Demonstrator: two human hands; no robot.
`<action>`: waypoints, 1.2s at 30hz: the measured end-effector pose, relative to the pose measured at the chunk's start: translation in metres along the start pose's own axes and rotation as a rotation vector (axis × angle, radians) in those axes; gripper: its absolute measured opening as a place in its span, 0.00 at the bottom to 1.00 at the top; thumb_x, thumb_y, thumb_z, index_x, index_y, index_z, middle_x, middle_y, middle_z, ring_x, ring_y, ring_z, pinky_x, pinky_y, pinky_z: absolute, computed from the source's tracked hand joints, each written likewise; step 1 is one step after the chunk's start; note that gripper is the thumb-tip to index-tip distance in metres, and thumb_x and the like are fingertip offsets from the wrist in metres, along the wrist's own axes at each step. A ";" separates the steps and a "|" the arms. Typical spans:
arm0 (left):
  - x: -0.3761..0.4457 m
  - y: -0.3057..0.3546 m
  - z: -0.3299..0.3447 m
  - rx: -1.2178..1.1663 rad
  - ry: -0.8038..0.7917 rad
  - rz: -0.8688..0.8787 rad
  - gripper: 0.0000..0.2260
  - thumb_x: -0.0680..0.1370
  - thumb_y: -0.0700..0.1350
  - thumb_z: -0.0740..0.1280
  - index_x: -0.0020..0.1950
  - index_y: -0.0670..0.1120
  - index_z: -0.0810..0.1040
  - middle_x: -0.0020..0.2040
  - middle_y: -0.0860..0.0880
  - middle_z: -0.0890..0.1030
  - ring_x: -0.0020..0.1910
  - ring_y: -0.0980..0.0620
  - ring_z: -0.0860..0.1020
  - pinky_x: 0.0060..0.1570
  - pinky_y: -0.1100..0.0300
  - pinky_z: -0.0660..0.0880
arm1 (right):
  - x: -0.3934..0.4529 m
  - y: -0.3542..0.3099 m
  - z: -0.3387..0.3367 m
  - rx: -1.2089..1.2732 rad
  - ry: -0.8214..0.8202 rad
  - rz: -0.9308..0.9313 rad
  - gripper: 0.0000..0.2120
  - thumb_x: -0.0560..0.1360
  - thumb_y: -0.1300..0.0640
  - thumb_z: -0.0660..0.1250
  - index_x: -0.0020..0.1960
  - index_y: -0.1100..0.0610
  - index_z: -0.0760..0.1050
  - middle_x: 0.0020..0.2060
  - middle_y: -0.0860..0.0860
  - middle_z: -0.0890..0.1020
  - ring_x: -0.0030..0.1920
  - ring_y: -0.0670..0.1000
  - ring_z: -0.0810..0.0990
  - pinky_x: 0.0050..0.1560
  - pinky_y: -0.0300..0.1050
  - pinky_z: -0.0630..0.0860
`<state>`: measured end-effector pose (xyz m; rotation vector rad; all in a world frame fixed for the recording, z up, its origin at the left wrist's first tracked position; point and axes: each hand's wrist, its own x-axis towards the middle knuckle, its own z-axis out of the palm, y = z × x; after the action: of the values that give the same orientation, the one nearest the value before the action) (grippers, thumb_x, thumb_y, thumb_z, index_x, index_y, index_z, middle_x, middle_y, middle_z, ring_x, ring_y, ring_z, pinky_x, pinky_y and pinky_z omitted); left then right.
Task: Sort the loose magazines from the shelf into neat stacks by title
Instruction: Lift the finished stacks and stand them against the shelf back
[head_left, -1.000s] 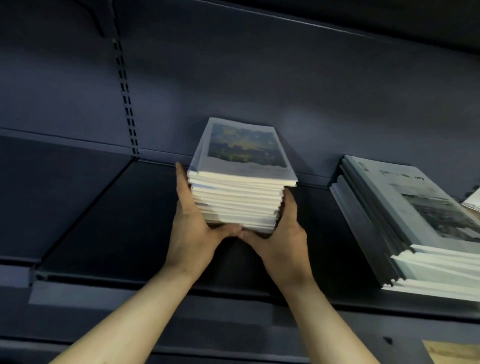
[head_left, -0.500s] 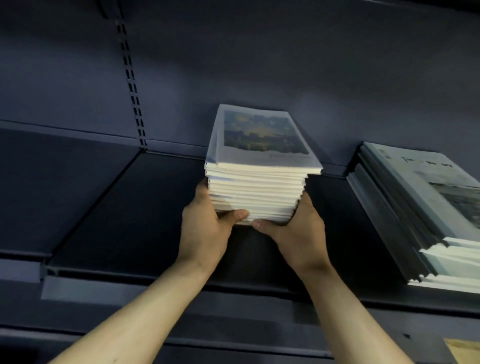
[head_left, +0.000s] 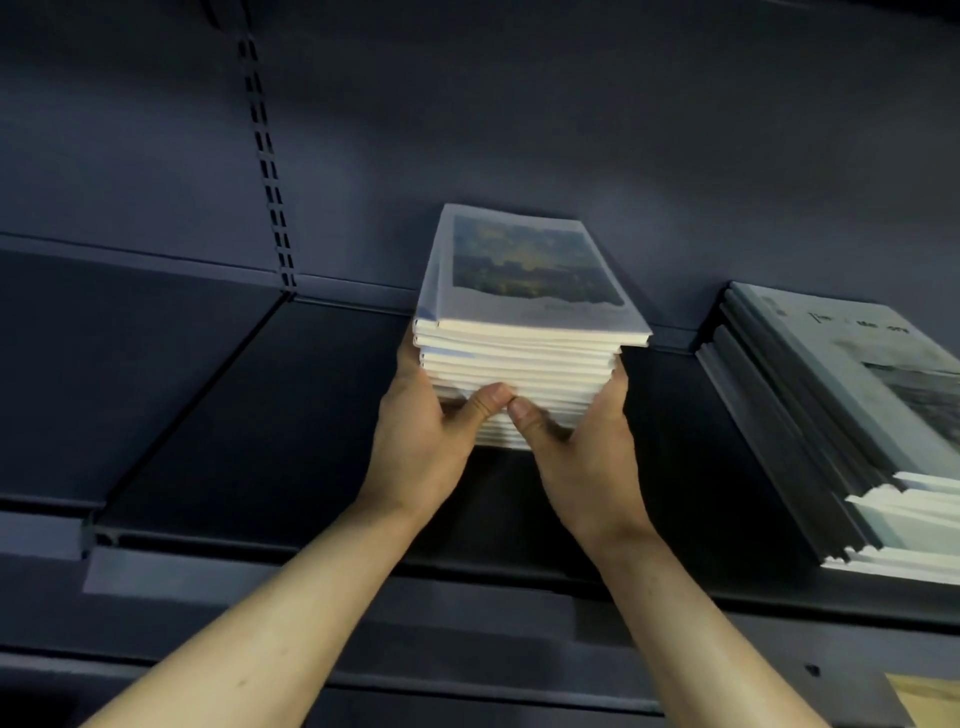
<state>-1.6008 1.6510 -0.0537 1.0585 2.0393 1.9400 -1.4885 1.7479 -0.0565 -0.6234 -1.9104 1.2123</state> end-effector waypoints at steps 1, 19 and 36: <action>0.000 0.000 0.001 0.013 0.009 0.002 0.31 0.72 0.47 0.75 0.72 0.48 0.66 0.56 0.63 0.78 0.55 0.72 0.75 0.53 0.79 0.69 | 0.000 0.001 0.001 -0.016 0.008 0.000 0.44 0.74 0.58 0.74 0.79 0.51 0.50 0.59 0.36 0.75 0.57 0.25 0.72 0.54 0.19 0.68; 0.016 0.014 -0.009 -0.194 0.066 0.145 0.53 0.66 0.54 0.78 0.81 0.50 0.48 0.72 0.65 0.68 0.69 0.66 0.69 0.68 0.62 0.68 | 0.016 -0.028 0.002 0.143 0.194 -0.225 0.54 0.70 0.51 0.76 0.80 0.52 0.39 0.75 0.36 0.56 0.75 0.34 0.57 0.74 0.39 0.61; 0.026 0.010 0.000 -0.427 0.042 0.193 0.34 0.75 0.55 0.62 0.79 0.52 0.55 0.61 0.71 0.75 0.64 0.68 0.73 0.57 0.74 0.70 | 0.027 -0.008 0.024 0.127 0.448 -0.269 0.30 0.78 0.38 0.59 0.75 0.52 0.63 0.63 0.42 0.78 0.62 0.45 0.78 0.59 0.43 0.77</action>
<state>-1.6159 1.6651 -0.0356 1.1431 1.4792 2.3636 -1.5236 1.7515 -0.0463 -0.4999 -1.4742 0.9223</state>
